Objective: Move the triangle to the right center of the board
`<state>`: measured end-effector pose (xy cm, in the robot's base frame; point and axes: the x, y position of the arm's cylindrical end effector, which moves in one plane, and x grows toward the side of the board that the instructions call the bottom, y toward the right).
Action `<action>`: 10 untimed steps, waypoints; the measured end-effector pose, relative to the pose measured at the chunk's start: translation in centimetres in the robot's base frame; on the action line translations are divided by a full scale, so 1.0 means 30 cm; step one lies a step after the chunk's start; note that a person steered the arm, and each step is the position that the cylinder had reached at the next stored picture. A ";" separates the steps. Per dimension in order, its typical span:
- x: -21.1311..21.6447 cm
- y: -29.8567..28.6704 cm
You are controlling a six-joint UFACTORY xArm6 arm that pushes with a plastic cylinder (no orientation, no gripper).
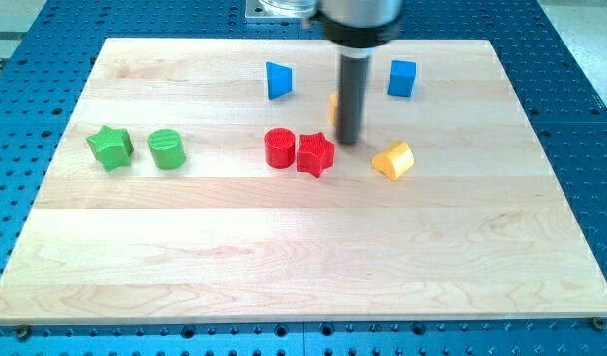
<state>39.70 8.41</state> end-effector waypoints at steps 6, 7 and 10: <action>-0.196 -0.477; -0.210 -0.358; -0.331 -0.804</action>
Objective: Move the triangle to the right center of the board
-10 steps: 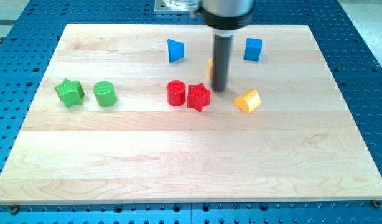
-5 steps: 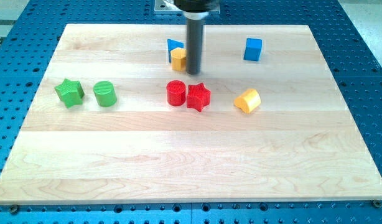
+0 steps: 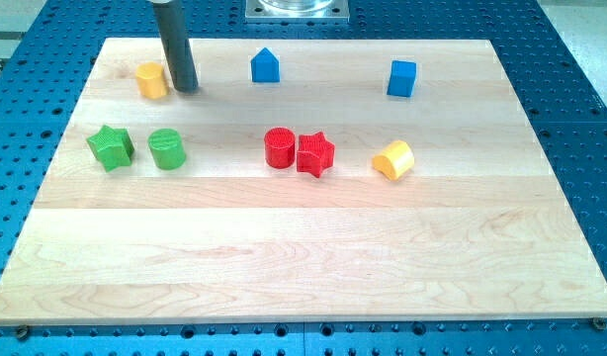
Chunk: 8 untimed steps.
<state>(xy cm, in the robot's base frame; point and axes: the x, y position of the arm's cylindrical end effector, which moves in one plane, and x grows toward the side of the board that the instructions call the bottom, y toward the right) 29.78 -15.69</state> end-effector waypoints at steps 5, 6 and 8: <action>-0.078 -0.305; -0.060 -0.174; -0.183 0.159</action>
<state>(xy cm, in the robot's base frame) 24.29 -10.92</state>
